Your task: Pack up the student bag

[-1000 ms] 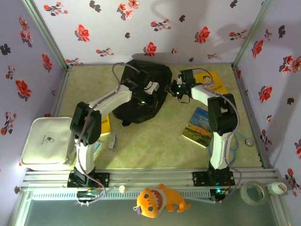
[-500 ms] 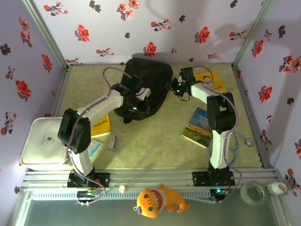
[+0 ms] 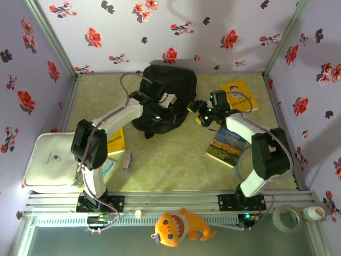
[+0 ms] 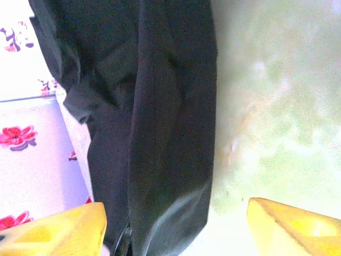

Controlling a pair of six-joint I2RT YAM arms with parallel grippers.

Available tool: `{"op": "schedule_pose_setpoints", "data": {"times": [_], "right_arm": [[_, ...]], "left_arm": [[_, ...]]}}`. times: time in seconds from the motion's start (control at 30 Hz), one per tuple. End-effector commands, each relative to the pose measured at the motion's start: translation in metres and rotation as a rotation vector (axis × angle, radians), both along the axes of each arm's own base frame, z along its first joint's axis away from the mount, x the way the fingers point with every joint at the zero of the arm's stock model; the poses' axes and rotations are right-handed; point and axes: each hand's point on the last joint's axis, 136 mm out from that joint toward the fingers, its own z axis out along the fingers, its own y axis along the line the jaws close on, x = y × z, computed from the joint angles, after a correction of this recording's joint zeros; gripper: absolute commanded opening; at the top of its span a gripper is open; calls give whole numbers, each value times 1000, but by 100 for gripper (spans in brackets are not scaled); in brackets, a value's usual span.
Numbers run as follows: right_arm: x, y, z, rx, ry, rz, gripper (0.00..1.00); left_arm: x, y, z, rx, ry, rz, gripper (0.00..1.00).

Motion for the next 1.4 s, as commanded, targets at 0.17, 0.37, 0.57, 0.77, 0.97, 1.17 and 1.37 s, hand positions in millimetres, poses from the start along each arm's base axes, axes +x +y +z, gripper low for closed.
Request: {"op": "schedule_pose_setpoints", "data": {"times": [0.17, 0.37, 0.57, 0.77, 0.97, 1.17, 1.37], "right_arm": [[-6, 8, 12, 40, 1, -26, 58], [2, 16, 3, 34, -3, 1, 47], [9, 19, -11, 5, 12, 13, 41], [15, 18, -20, -16, 21, 9, 31], [21, 9, -28, -70, 37, -8, 21], [26, -12, -34, -178, 46, -31, 9], [41, -36, -35, -255, 29, -67, 8]], "left_arm": [[-2, -40, 8, -107, 5, -56, 0], [-4, -42, 4, -109, 16, -51, 0], [-4, -41, 2, -104, 20, -50, 0], [-5, -39, -1, -88, 20, -49, 0], [-6, -29, -2, -45, -1, -44, 0], [-14, -9, -11, 20, -6, -60, 0], [-21, 31, -24, 109, -7, -38, 0]]}}
